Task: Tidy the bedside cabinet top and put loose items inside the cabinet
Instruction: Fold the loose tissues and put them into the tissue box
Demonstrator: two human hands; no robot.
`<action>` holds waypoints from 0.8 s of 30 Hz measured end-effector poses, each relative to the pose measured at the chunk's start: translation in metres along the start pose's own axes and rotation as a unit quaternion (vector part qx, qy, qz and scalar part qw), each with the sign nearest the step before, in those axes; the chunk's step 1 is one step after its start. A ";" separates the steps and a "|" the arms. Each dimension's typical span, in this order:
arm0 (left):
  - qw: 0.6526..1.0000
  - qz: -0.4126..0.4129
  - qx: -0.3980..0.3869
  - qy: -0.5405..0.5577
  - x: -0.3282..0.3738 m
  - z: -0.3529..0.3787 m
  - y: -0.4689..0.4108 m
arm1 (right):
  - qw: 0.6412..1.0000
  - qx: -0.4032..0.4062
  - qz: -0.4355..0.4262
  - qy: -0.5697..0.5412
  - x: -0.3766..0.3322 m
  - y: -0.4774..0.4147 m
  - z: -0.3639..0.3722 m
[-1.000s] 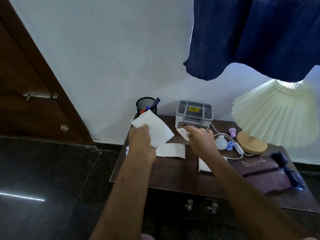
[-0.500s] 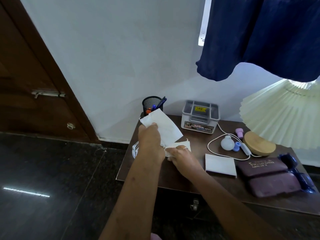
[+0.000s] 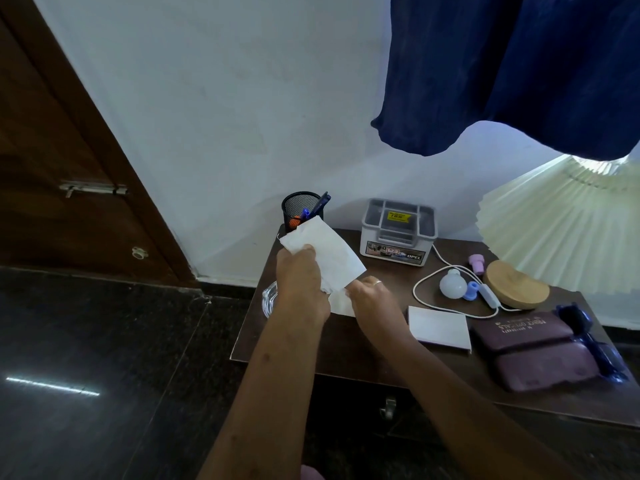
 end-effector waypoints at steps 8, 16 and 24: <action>1.000 0.010 0.006 -0.020 0.001 0.001 0.004 | 0.996 -0.080 -0.049 -0.002 -0.002 0.010 0.015; 0.999 0.017 -0.007 -0.027 -0.002 0.004 0.003 | 0.991 -0.087 -0.090 0.047 0.002 0.012 0.017; 1.000 0.021 -0.012 -0.019 -0.004 0.004 -0.001 | 0.984 0.109 0.103 -0.097 0.013 -0.007 -0.037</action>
Point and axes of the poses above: each hand's wrist, its own y-axis away from the middle knuckle, its own z-axis out of the palm, x = y × z, the point moved 2 cm from there along -y, towards the middle knuckle, and after that the axes turned 8 degrees about -z, right-handed, at the moved point
